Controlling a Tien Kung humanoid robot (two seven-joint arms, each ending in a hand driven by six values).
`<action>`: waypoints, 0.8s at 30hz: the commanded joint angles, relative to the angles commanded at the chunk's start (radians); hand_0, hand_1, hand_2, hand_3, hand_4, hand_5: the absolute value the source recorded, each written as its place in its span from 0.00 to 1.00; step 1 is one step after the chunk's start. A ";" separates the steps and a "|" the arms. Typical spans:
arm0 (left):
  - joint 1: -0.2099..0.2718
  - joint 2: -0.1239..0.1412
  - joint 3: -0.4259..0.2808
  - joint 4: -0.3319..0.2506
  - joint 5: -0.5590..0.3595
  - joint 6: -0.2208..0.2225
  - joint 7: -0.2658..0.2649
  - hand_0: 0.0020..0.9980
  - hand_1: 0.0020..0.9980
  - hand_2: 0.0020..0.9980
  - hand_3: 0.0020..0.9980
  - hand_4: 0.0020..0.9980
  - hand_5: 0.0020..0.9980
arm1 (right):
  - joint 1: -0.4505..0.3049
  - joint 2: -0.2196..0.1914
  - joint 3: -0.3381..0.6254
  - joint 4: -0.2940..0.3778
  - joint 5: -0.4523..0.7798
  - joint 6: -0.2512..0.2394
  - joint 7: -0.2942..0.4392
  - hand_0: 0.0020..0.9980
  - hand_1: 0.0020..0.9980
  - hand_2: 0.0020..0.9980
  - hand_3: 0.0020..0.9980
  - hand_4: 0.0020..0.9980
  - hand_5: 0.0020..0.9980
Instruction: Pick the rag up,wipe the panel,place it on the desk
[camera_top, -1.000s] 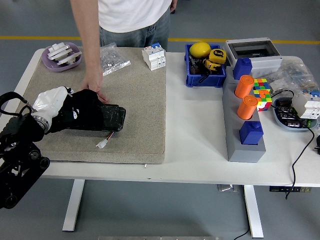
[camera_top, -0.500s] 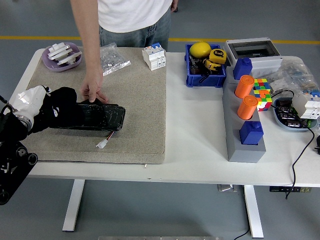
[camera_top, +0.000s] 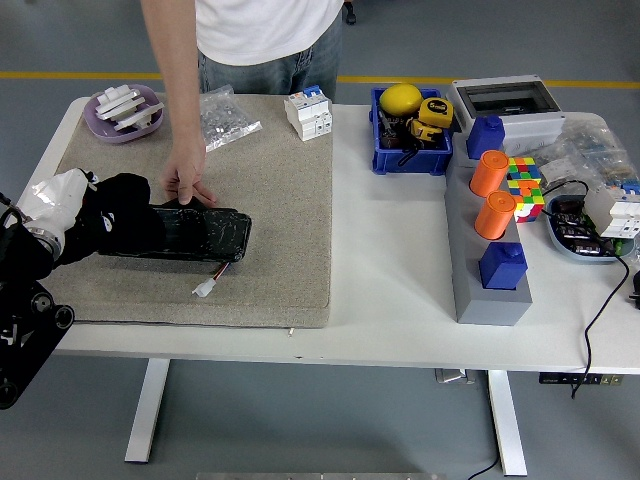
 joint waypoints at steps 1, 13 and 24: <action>-0.001 -0.001 0.009 -0.004 -0.003 0.000 0.001 0.26 0.46 0.59 0.53 0.15 0.00 | 0.000 0.000 -0.001 0.000 0.000 0.000 0.000 0.75 0.64 0.68 0.69 1.00 0.63; -0.039 -0.009 0.171 -0.065 -0.034 -0.005 0.010 0.27 0.46 0.59 0.53 0.16 0.00 | 0.004 -0.001 -0.009 0.000 -0.003 0.003 -0.001 0.75 0.64 0.69 0.70 1.00 0.63; -0.075 -0.036 0.274 -0.123 -0.049 -0.006 0.018 0.28 0.46 0.59 0.53 0.17 0.00 | 0.006 -0.002 -0.014 0.001 0.001 0.004 -0.001 0.75 0.64 0.69 0.70 1.00 0.63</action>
